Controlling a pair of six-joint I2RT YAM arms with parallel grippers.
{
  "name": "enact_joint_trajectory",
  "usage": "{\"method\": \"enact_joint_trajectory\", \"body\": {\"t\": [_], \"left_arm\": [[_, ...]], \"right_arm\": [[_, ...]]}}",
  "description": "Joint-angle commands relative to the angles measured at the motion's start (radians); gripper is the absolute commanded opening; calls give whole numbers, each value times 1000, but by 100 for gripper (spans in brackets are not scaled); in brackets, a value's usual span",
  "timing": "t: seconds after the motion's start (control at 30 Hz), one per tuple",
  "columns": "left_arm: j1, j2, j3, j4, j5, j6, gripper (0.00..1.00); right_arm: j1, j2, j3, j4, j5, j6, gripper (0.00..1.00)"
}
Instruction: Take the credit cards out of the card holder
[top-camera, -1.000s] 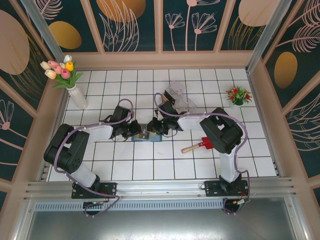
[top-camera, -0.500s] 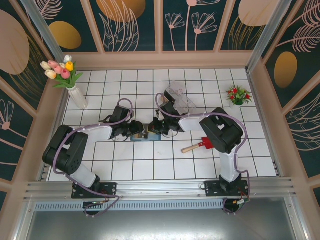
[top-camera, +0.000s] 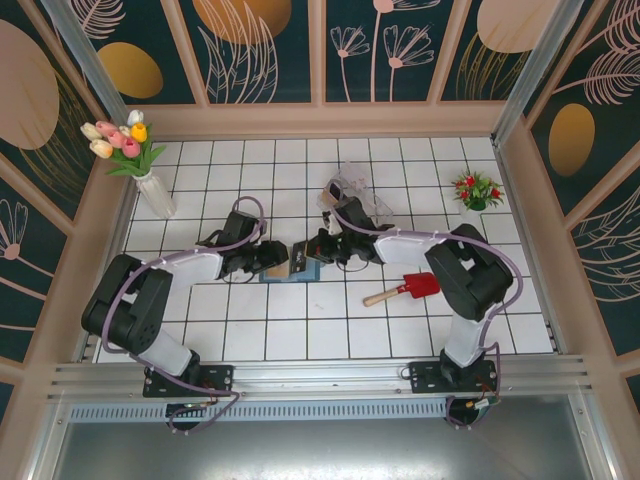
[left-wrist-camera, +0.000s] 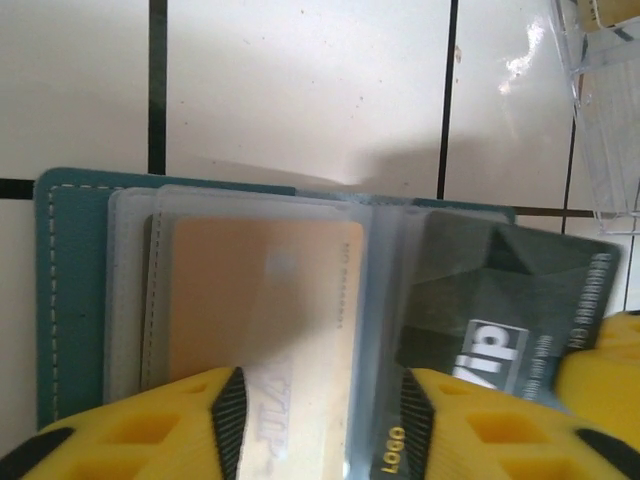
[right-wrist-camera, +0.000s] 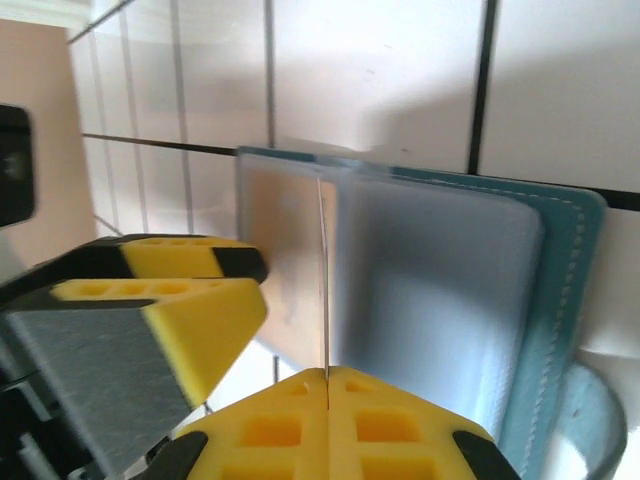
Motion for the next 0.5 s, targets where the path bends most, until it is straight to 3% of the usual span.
{"method": "enact_joint_trajectory", "body": {"t": [0.0, 0.17, 0.47], "left_arm": [[18, -68, 30, -29, 25, -2, 57], [50, -146, 35, 20, 106, -43, 77], [60, -191, 68, 232, 341, -160, 97]], "right_arm": [[-28, -76, -24, 52, -64, -46, 0], [-70, -157, -46, 118, -155, -65, 0], [-171, -259, -48, 260, -340, -39, 0]]}}
